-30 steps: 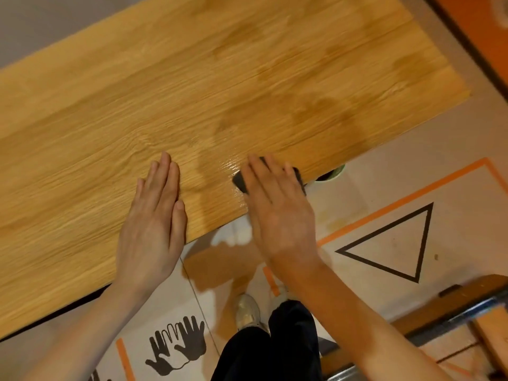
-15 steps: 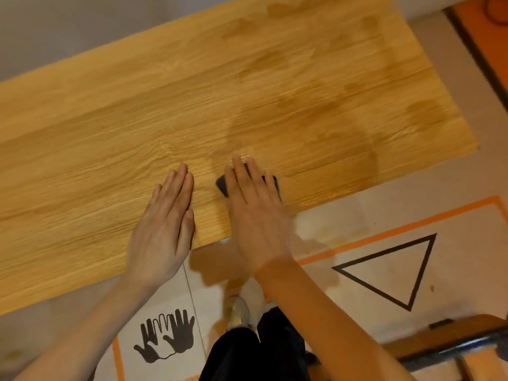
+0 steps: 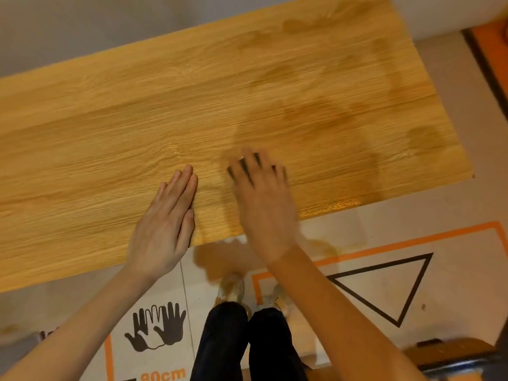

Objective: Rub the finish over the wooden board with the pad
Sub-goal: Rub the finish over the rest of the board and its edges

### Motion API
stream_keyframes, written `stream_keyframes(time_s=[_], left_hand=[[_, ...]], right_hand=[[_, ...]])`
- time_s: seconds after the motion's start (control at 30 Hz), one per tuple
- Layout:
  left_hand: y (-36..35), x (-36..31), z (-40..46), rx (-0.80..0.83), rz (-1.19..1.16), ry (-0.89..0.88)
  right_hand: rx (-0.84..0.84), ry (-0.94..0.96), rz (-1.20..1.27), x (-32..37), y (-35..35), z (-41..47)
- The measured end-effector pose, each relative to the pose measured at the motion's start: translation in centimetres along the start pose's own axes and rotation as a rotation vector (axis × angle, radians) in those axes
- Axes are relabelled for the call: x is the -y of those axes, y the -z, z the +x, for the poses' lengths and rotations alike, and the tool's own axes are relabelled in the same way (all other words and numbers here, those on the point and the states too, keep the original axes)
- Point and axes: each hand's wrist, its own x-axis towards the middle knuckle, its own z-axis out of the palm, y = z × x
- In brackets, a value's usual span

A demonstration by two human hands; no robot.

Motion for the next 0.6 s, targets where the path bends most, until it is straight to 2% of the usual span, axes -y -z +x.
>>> stream_keyframes(time_s=[0.07, 0.13, 0.27, 0.37, 0.43, 0.5, 0.6], left_hand=[[0.0, 0.0, 0.1, 0.005, -0.005, -0.001], [0.0, 0.0, 0.0, 0.009, -0.005, -0.003], [-0.1, 0.1, 0.0, 0.014, -0.014, -0.004], [0.1, 0.1, 0.1, 0.022, -0.012, 0.001], [0.2, 0.2, 0.1, 0.031, -0.018, 0.002], [0.3, 0.1, 0.2, 0.046, -0.031, -0.001], [0.4, 0.1, 0.3, 0.056, -0.061, 0.002]], right_hand=[[0.052, 0.119, -0.007, 0.0, 0.1, 0.4], [0.047, 0.128, -0.086, -3.3, 1.3, 1.5], [-0.048, -0.253, -0.054, -10.9, 4.3, 3.3], [-0.096, -0.369, -0.081, -8.5, 3.4, 4.0], [-0.115, -0.228, -0.081, -3.8, 1.7, 4.1], [-0.039, -0.018, -0.062, 0.1, -0.1, 3.5], [0.071, 0.165, -0.084, -1.1, 0.6, 4.7]])
